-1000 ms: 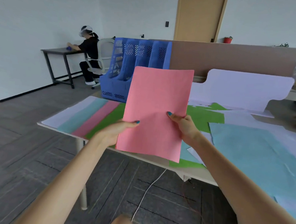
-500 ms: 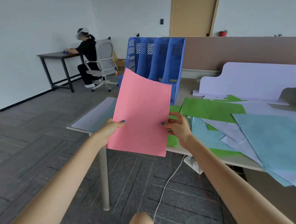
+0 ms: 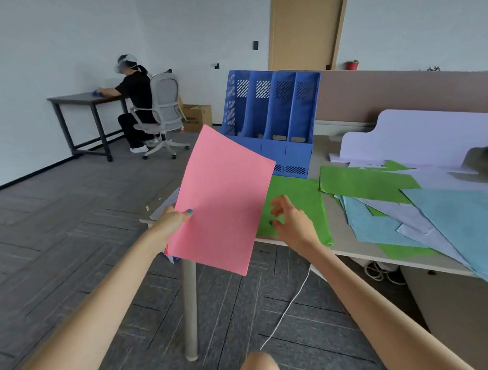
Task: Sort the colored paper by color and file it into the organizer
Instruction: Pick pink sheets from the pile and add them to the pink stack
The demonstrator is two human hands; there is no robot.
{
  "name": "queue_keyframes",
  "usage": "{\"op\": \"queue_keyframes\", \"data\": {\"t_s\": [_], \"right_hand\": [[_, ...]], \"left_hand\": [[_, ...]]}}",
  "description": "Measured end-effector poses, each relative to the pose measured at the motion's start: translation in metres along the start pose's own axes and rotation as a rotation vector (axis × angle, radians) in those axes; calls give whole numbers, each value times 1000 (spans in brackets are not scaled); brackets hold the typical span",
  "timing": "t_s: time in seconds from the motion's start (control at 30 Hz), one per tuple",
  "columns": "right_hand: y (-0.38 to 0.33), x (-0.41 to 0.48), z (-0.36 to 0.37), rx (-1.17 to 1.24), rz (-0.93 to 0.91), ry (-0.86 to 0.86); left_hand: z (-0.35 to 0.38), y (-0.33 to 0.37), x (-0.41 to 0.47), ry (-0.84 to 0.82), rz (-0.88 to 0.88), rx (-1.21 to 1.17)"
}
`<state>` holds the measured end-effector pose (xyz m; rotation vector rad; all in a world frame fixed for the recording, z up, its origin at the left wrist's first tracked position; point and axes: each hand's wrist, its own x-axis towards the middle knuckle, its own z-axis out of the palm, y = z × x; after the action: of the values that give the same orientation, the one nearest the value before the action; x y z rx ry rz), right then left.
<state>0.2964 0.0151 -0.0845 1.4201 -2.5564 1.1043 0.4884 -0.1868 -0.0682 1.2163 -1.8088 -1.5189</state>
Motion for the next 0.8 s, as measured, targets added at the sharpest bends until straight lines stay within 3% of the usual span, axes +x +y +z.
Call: {"op": "queue_keyframes", "data": {"t_s": [0.17,0.3,0.8], "right_hand": [[2,-3,13,-361,-36,-209],[9,1,19,-497,-16,-237],[8,12,-3,-605,-189,-178]], "left_hand": [[-17,-4,-2,-11,-19,14],[-29,-7,4,5,-6,-13],[-38,-11,0,47,-42,-66]]}}
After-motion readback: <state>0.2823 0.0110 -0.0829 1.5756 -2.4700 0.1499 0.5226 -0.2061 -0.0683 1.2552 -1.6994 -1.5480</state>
